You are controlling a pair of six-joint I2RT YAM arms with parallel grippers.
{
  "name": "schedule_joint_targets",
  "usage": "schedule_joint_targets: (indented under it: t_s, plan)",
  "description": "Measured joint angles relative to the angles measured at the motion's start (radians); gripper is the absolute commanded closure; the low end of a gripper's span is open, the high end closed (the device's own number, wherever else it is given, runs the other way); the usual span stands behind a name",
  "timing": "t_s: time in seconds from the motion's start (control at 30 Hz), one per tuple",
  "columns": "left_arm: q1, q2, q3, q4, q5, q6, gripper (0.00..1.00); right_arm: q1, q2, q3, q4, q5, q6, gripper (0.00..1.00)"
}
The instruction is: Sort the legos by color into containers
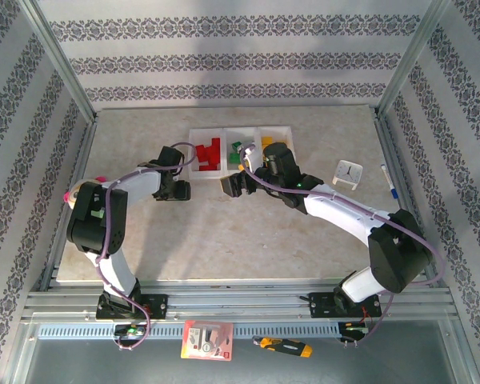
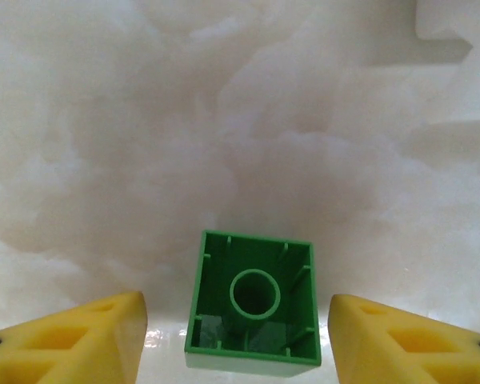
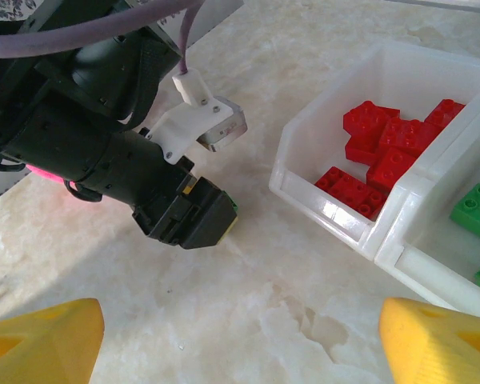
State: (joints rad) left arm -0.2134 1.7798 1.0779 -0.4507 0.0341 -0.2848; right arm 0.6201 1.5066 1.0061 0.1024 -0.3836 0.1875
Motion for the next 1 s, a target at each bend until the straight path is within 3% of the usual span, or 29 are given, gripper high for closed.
schedule_joint_targets:
  t_s: [0.23, 0.6, 0.8, 1.0]
  plan:
    - [0.0, 0.0, 0.012, 0.006, 0.0, -0.008, 0.66, 0.0, 0.0, 0.0, 0.0, 0.001, 0.0, 0.11]
    - [-0.005, -0.065, 0.066, -0.04, -0.001, -0.022, 0.68, -0.001, -0.003, -0.001, 0.014, 0.01, 0.008, 0.11]
    - [-0.072, -0.1, 0.228, -0.059, 0.003, -0.055, 0.68, -0.013, -0.031, -0.017, 0.035, 0.03, 0.026, 0.11]
    - [-0.174, 0.036, 0.512, -0.063, 0.019, -0.061, 0.68, -0.032, -0.05, -0.047, 0.053, 0.047, 0.045, 0.11]
